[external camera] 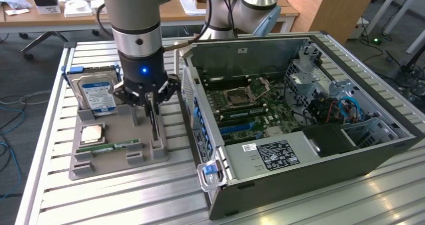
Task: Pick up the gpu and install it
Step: 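Pick up the gpu and move the gpu toward the slot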
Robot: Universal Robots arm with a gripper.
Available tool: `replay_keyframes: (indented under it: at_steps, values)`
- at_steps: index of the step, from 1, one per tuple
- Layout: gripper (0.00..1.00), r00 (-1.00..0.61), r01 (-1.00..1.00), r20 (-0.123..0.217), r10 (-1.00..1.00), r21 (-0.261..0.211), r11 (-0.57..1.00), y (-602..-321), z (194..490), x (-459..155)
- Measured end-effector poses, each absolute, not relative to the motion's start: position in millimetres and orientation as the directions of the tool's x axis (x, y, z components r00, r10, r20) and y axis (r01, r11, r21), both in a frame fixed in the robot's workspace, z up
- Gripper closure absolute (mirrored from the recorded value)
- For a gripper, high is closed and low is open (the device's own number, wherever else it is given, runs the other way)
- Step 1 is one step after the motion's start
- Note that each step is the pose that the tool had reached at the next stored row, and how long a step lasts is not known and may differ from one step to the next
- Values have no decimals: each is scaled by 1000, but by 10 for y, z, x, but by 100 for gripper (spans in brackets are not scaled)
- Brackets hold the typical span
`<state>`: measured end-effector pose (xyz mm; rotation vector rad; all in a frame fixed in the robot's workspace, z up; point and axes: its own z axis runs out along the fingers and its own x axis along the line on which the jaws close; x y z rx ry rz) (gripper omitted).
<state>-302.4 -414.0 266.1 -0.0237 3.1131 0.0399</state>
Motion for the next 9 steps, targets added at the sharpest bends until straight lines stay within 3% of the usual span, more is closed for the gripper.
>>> replay_keyframes:
  at_steps: [9]
  values:
    - [74, -999, -16, -28, -15, 25, 1000, -4140, 2800, -3023]
